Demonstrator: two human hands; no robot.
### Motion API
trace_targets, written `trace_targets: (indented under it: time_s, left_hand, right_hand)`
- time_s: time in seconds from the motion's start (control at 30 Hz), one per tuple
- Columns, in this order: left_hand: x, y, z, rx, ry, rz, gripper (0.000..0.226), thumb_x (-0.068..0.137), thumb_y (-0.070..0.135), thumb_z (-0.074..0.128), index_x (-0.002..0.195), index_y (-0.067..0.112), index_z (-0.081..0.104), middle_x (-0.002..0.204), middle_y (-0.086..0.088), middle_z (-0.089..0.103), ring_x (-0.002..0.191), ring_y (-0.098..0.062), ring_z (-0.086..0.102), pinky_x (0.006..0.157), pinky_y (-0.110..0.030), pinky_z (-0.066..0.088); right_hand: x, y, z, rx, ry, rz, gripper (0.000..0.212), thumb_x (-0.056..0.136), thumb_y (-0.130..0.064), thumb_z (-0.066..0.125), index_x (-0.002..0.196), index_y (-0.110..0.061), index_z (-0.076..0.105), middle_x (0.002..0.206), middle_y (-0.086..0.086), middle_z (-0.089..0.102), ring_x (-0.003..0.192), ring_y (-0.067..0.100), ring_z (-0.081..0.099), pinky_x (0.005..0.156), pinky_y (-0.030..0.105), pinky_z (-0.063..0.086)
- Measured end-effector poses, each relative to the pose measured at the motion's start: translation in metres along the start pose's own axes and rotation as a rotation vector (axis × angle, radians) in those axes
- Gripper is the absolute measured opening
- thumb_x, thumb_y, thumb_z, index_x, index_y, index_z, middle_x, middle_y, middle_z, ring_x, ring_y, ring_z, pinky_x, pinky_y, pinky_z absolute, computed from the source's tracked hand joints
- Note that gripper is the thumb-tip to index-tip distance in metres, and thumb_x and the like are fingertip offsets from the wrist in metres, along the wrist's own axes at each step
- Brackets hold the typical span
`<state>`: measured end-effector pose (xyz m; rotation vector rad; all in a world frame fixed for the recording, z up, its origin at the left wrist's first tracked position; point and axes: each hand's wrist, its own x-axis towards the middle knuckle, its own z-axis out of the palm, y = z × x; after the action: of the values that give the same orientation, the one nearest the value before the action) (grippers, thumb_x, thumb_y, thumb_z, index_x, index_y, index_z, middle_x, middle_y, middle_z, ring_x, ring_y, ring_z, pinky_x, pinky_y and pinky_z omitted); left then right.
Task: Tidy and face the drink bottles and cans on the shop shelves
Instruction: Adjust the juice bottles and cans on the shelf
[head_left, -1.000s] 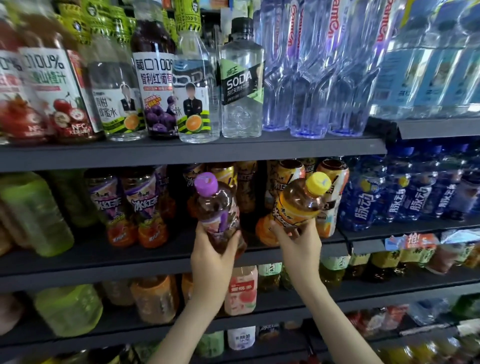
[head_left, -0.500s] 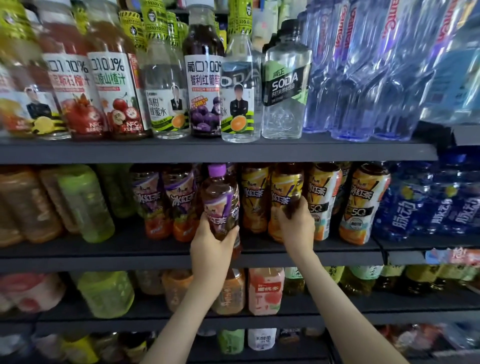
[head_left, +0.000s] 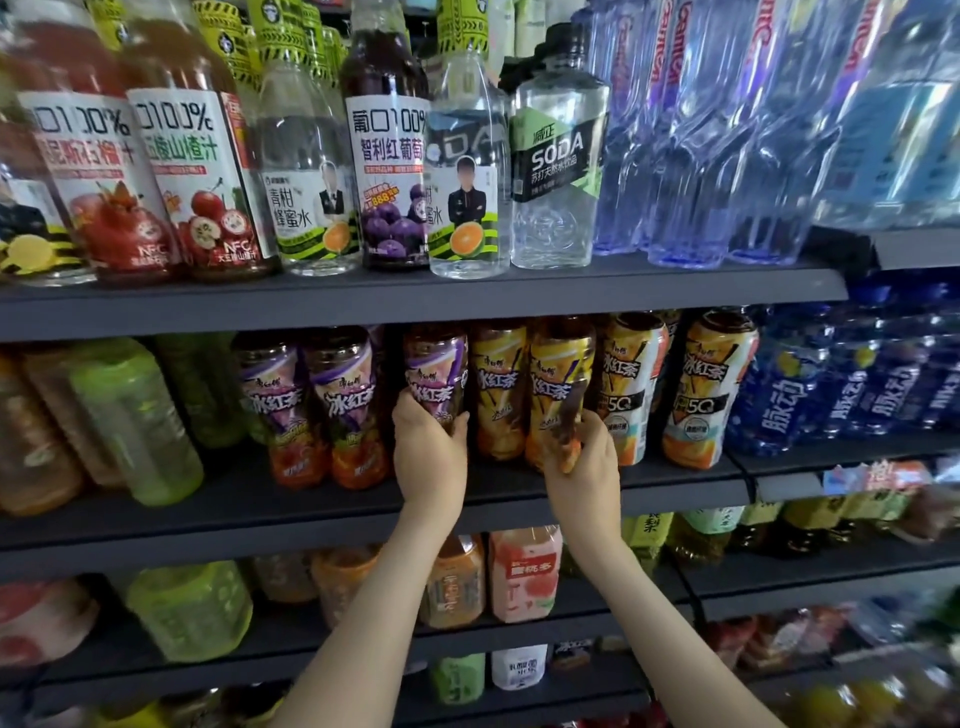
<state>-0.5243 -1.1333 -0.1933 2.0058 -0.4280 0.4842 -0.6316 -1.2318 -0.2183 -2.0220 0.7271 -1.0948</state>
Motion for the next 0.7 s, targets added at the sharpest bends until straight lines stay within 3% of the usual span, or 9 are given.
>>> trace_targets:
  time_s: [0.2,0.37,0.5,0.57,0.7]
  left_hand:
    - [-0.031,0.002,0.002,-0.081,-0.025,-0.011,0.082,0.079,0.020,0.073,0.142,0.001,0.023,0.143,-0.020,0.031,0.131,-0.029,0.035,0.101,-0.030,0.036]
    - [-0.081,0.023,0.014,-0.107,-0.069,0.232,0.058,0.079,0.010,0.070,0.130,0.002,0.042,0.127,-0.022,0.045,0.121,-0.031,0.040,0.094,-0.026,0.037]
    - [-0.104,0.052,0.027,-0.197,-0.288,0.225,0.042,0.087,0.013,0.062,0.127,0.010,0.048,0.117,-0.009,0.055,0.104,-0.020,0.054,0.078,-0.018,0.039]
    - [-0.118,0.068,0.039,-0.199,-0.416,0.263,0.036,0.090,0.016,0.059,0.125,0.015,0.051,0.111,-0.002,0.060,0.094,-0.014,0.059,0.069,-0.014,0.037]
    - [-0.155,0.109,0.075,-0.186,-0.530,0.270,0.028,0.090,0.020,0.058,0.118,0.020,0.054,0.103,0.002,0.063,0.091,-0.014,0.061,0.067,-0.018,0.039]
  right_hand:
    - [-0.016,0.001,-0.007,0.003,0.044,-0.018,0.040,0.089,-0.006,0.059,0.126,-0.010,0.047,0.115,-0.001,0.053,0.112,0.019,0.050,0.089,0.035,0.048]
    - [-0.021,0.008,-0.037,0.021,0.093,0.024,0.027,0.091,-0.017,0.059,0.117,-0.020,0.053,0.107,-0.007,0.057,0.096,0.006,0.055,0.079,0.018,0.046]
    - [-0.025,0.023,-0.074,0.034,0.127,0.057,0.018,0.092,-0.022,0.058,0.106,-0.032,0.052,0.101,-0.013,0.059,0.090,-0.002,0.056,0.073,0.007,0.044]
    - [-0.025,0.034,-0.095,0.033,0.141,0.081,0.015,0.093,-0.021,0.056,0.104,-0.031,0.053,0.099,-0.016,0.060,0.087,-0.003,0.057,0.071,0.006,0.043]
    - [-0.022,0.066,-0.149,0.067,0.166,0.120,0.016,0.094,-0.017,0.055,0.108,-0.024,0.058,0.098,-0.018,0.060,0.091,-0.006,0.057,0.072,0.004,0.041]
